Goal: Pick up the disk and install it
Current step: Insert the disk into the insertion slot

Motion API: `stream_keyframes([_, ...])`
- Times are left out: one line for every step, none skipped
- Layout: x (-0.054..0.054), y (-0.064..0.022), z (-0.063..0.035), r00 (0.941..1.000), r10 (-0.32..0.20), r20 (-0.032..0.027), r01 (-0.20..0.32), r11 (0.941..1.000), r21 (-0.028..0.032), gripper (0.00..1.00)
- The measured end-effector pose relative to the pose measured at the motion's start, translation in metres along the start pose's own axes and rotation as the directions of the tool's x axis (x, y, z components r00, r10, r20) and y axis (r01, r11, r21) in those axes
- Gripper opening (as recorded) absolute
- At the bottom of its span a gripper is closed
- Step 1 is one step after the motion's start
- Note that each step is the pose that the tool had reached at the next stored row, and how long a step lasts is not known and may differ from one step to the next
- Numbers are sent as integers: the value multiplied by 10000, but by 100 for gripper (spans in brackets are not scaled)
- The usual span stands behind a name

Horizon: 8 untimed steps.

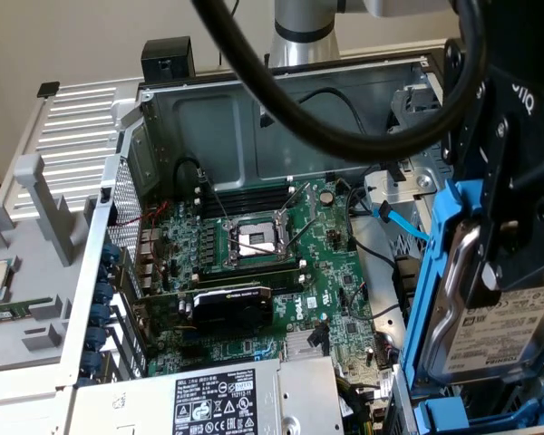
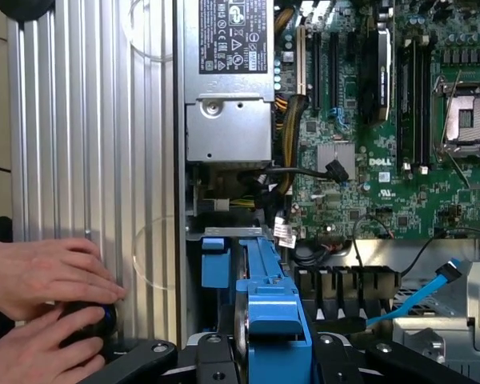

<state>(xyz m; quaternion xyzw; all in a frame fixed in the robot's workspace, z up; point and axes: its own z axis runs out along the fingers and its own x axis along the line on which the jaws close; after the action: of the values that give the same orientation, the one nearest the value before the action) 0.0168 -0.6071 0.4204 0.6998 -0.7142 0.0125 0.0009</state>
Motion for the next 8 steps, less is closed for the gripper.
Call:
stream_keyframes([0,0,1,10000,0,0,0,10000,0,37])
stream_keyframes([0,0,2,10000,1,0,-1,10000,0,37])
stream_keyframes([0,0,3,10000,2,0,-2,10000,0,37])
stream_keyframes([0,-1,4,10000,1,1,-1,10000,0,37])
stream_keyframes([0,-2,4,10000,0,0,0,10000,0,37])
stream_keyframes([0,-3,5,10000,0,1,0,10000,0,37])
stream_keyframes([0,-3,8,10000,0,2,0,10000,0,37])
stream_keyframes([0,-3,11,10000,0,3,0,10000,0,37])
